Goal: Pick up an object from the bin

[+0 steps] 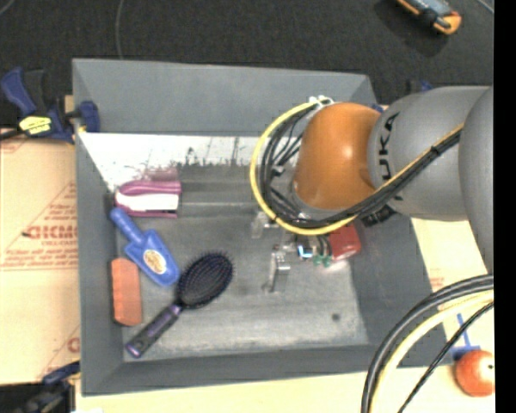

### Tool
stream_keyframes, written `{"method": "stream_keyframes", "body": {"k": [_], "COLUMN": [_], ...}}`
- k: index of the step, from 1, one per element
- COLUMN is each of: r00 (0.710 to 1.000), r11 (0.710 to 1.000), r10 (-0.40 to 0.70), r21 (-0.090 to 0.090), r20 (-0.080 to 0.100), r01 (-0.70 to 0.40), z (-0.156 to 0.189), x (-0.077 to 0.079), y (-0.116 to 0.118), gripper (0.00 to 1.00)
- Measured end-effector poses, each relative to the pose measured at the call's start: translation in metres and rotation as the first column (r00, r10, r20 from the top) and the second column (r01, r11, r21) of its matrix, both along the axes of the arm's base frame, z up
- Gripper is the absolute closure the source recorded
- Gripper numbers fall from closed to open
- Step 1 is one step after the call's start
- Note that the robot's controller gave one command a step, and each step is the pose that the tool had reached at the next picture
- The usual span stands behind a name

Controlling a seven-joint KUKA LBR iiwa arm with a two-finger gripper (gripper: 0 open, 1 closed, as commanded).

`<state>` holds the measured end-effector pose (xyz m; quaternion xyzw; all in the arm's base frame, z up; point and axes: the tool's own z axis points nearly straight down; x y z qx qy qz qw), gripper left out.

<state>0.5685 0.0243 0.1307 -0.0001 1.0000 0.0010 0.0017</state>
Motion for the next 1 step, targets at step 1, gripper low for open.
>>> {"method": "stream_keyframes", "body": {"k": [1], "r00": [1.0], "r11": [1.0], "r10": [0.0], "r21": [0.0], "r20": [0.0], "r01": [0.0], "z": [-0.0001], "x": [0.0], "y": [0.0002], "gripper": [0.0]}}
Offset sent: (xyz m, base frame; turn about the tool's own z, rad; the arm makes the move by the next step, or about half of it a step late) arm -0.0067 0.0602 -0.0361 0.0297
